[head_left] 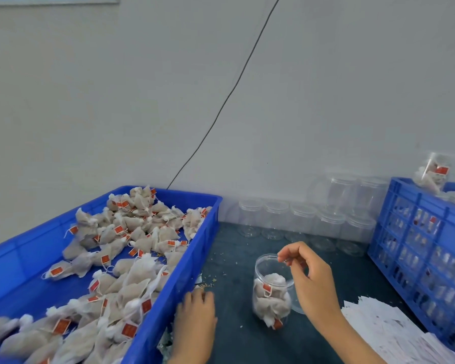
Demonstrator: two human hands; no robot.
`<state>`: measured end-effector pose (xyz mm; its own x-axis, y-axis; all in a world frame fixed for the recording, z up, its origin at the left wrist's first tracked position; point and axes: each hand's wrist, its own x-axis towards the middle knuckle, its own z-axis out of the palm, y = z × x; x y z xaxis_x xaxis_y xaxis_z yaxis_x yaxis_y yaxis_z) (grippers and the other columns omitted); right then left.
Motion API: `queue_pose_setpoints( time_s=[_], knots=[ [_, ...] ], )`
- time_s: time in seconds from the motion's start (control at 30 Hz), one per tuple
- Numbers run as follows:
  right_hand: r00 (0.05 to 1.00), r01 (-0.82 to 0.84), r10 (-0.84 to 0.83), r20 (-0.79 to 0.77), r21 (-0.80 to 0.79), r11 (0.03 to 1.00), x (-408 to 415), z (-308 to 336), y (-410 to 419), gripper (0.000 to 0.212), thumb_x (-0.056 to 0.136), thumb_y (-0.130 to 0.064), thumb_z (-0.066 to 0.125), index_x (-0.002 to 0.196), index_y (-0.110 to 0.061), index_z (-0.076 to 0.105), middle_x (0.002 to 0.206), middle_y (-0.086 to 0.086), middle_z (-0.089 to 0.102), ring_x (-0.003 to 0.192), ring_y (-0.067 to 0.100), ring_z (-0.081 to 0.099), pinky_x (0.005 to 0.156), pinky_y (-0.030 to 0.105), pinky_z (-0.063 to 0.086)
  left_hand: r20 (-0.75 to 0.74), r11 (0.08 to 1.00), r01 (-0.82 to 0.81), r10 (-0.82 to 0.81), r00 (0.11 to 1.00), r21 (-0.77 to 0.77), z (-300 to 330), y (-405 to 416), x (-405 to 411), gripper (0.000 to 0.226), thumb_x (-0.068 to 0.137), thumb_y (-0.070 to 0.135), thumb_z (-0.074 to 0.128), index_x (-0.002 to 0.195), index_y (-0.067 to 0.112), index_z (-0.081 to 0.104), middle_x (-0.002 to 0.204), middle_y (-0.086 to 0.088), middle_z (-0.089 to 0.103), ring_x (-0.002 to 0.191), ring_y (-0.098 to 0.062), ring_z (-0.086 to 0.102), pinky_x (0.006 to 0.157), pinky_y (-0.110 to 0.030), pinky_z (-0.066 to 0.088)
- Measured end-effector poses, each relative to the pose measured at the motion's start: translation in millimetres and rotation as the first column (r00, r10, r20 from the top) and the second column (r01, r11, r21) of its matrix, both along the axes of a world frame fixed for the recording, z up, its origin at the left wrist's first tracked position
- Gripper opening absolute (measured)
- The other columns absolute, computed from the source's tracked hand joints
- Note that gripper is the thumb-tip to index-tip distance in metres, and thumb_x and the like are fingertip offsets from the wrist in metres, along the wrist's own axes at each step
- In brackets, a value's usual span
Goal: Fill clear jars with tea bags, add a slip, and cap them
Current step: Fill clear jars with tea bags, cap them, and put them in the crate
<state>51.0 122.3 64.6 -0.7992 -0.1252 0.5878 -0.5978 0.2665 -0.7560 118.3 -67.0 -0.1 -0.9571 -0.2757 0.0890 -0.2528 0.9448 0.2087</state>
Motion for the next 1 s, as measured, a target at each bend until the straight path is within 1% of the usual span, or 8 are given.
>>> queue_pose_setpoints(
  time_s=[0.1, 0.4, 0.5, 0.57, 0.67, 0.77, 0.87, 1.0],
  knots=[
    [0.999, 0.003, -0.002, 0.036, -0.031, 1.0, 2, -10, 1, 0.042, 0.084, 0.019, 0.045, 0.077, -0.017, 0.064, 0.079, -0.011, 0.067, 0.08, 0.006, 0.062, 0.073, 0.014, 0.047, 0.117, 0.999, -0.044, 0.044, 0.992, -0.007, -7, -11, 11, 0.062, 0.094, 0.043, 0.056, 0.145, 0.02, 0.031, 0.149, -0.003, 0.03, 0.137, -0.022, 0.031, 0.11, -0.033, 0.032],
    [0.991, 0.059, -0.052, 0.124, -0.051, 0.997, 2, -36, 26, 0.041, 0.084, 0.02, 0.045, 0.075, -0.015, 0.065, 0.078, -0.009, 0.068, 0.076, 0.003, 0.061, 0.07, 0.009, 0.045, 0.041, 0.998, -0.013, 0.01, 0.999, 0.063, -7, -27, 14, 0.042, 0.096, 0.032, 0.057, 0.134, 0.017, 0.047, 0.137, 0.001, 0.054, 0.125, -0.013, 0.051, 0.099, -0.021, 0.038],
    [0.987, 0.118, -0.107, 0.115, -0.09, 0.989, -2, -39, 40, 0.044, 0.081, 0.023, 0.042, 0.076, -0.015, 0.065, 0.078, -0.009, 0.067, 0.076, 0.005, 0.06, 0.07, 0.01, 0.046, 0.012, 0.993, -0.045, 0.044, 0.999, 0.112, -3, -23, 15, 0.022, 0.096, 0.034, 0.057, 0.116, 0.025, 0.051, 0.125, 0.005, 0.063, 0.115, -0.008, 0.058, 0.089, -0.016, 0.04],
    [0.981, 0.17, -0.156, 0.118, -0.122, 0.978, -5, -40, 51, 0.044, 0.082, 0.022, 0.042, 0.077, -0.015, 0.065, 0.078, -0.009, 0.066, 0.076, 0.006, 0.06, 0.069, 0.011, 0.047, -0.028, 0.989, -0.061, 0.066, 0.997, 0.131, -3, -21, 17, 0.021, 0.097, 0.035, 0.055, 0.103, 0.028, 0.037, 0.117, 0.008, 0.066, 0.107, -0.006, 0.062, 0.082, -0.014, 0.041],
    [0.965, 0.24, -0.218, 0.144, -0.167, 0.956, -13, -43, 72, 0.043, 0.082, 0.021, 0.042, 0.079, -0.015, 0.065, 0.076, -0.004, 0.066, 0.075, 0.009, 0.06, 0.069, 0.014, 0.048, -0.098, 0.991, -0.079, 0.09, 0.991, 0.108, 1, -16, 16, 0.016, 0.102, 0.024, 0.045, 0.109, 0.029, 0.032, 0.11, 0.01, 0.068, 0.1, -0.004, 0.064, 0.077, -0.013, 0.043],
    [0.946, 0.292, -0.259, 0.193, -0.17, 0.941, -23, -48, 92, 0.042, 0.083, 0.02, 0.041, 0.081, -0.015, 0.064, 0.08, 0.001, 0.067, 0.08, 0.018, 0.06, 0.07, 0.018, 0.048, -0.169, 0.99, -0.094, 0.11, 0.979, 0.101, 9, -5, 11, 0.03, 0.1, 0.009, 0.039, 0.125, 0.027, 0.034, 0.113, 0.011, 0.066, 0.103, -0.007, 0.064, 0.079, -0.019, 0.047],
    [0.924, 0.301, -0.261, 0.28, -0.109, 0.947, -33, -56, 110, 0.039, 0.084, 0.018, 0.043, 0.084, -0.015, 0.064, 0.084, 0.005, 0.066, 0.084, 0.022, 0.061, 0.071, 0.027, 0.048, -0.216, 0.998, -0.059, 0.063, 0.974, 0.026, 21, 5, 4, 0.019, 0.103, 0.029, 0.041, 0.12, 0.024, 0.033, 0.106, 0.011, 0.068, 0.094, -0.005, 0.066, 0.073, -0.018, 0.048],
    [0.868, 0.29, -0.306, 0.392, 0.1, 0.952, -42, -70, 132, 0.034, 0.085, 0.014, 0.049, 0.085, -0.017, 0.062, 0.087, 0.002, 0.066, 0.087, 0.022, 0.062, 0.067, 0.03, 0.045, -0.19, 0.997, -0.066, 0.058, 0.98, -0.039, 27, 9, -2, 0.028, 0.099, 0.049, 0.04, 0.111, 0.023, 0.039, 0.106, 0.012, 0.07, 0.097, -0.011, 0.066, 0.08, -0.023, 0.05]
  ],
)
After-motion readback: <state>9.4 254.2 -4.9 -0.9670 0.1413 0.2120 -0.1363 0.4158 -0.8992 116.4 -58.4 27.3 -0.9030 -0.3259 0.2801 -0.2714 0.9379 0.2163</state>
